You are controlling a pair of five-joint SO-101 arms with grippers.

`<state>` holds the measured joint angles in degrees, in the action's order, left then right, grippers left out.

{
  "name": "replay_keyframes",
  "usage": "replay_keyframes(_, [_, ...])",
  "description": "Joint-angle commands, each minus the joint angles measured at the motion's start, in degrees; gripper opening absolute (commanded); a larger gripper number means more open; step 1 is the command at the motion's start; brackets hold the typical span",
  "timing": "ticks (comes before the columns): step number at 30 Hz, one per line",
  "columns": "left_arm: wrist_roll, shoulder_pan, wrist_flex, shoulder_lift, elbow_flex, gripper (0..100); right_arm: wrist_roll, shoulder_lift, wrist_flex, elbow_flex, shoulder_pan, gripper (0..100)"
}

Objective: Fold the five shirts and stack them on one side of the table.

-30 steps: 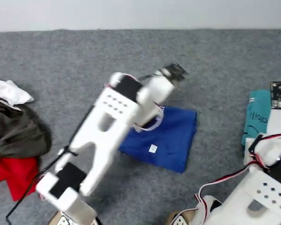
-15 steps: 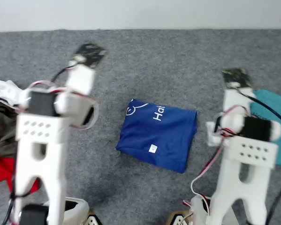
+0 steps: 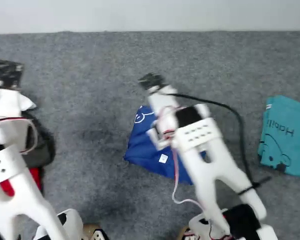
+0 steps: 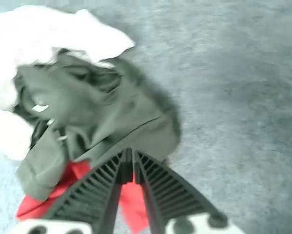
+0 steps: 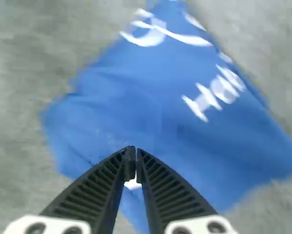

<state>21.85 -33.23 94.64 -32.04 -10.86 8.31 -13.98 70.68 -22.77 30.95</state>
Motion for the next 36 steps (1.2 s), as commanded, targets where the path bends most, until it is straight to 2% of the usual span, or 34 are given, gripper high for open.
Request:
replay_keyframes(1, [0.79,-3.08,-1.41,-1.85,0.31,1,-1.85,1.98,-3.3,0.79,6.73,1.1])
replay_keyframes(7, [0.7,-3.78,-1.05,-2.2,-0.04,1,-1.76,12.18,-10.59,0.79,10.42,1.1])
replay_keyframes(14, [0.7,-3.78,0.88,-2.2,-0.04,1,-1.67,25.36,-13.23,0.97,12.62,0.9])
replay_keyframes(22, [0.62,-3.78,0.88,-2.2,0.04,1,-1.67,21.58,-1.01,9.85,12.97,0.9])
replay_keyframes(28, [0.62,-3.78,0.88,-2.2,0.04,1,-1.23,14.81,3.91,12.92,4.53,0.9])
replay_keyframes(30, [0.62,-3.78,0.88,-2.2,0.04,1,1.85,13.58,3.21,13.01,0.66,0.9])
replay_keyframes(36, [0.62,-3.78,0.88,-2.2,0.04,1,9.32,13.67,-7.87,12.75,-9.63,0.9])
